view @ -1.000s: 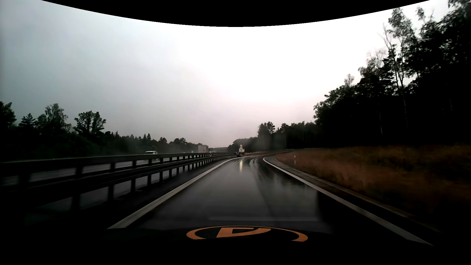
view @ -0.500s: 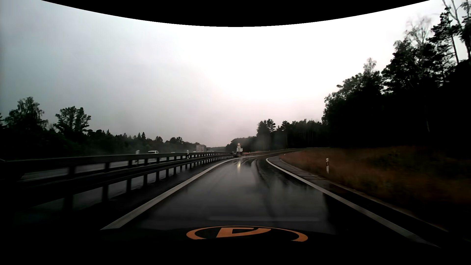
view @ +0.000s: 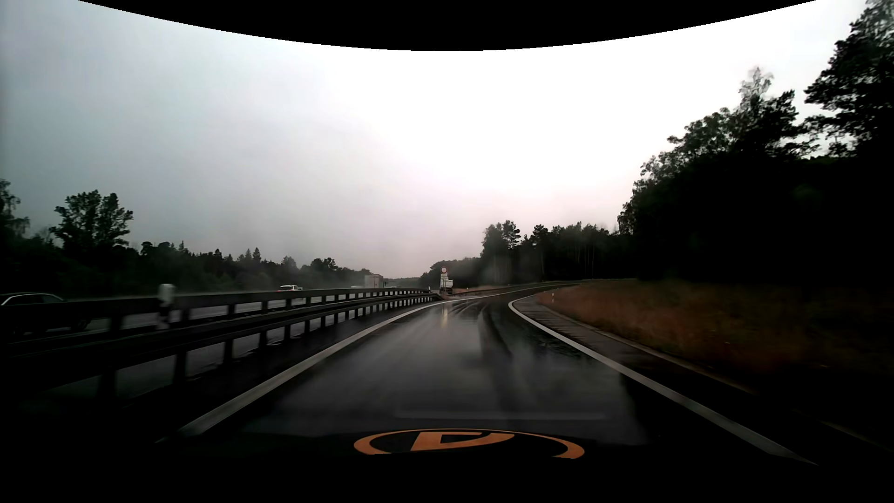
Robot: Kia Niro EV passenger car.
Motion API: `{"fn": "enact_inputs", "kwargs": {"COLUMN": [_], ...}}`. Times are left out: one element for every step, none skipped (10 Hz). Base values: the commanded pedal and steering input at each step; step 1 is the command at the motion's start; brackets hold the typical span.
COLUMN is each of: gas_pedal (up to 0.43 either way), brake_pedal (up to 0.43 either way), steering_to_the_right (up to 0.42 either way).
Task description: Follow the waypoints while adhering to traffic rules and regulations
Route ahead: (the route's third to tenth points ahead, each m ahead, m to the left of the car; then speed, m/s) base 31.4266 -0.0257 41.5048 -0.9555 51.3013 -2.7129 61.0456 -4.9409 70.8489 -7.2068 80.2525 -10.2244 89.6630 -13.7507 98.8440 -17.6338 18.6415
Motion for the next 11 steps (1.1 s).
{"fn": "enact_inputs", "kwargs": {"gas_pedal": [0.02,0.02,0.02,0.02,0.02,0.02,0.02,0.02,0.02,0.02,0.02], "brake_pedal": [0.0,0.0,0.0,0.0,0.0,0.0,0.0,0.0,0.0,0.0,0.0], "steering_to_the_right": [0.013,0.015,0.017,0.019,0.018,0.017,0.016,0.016,0.017,0.017,0.018]}}
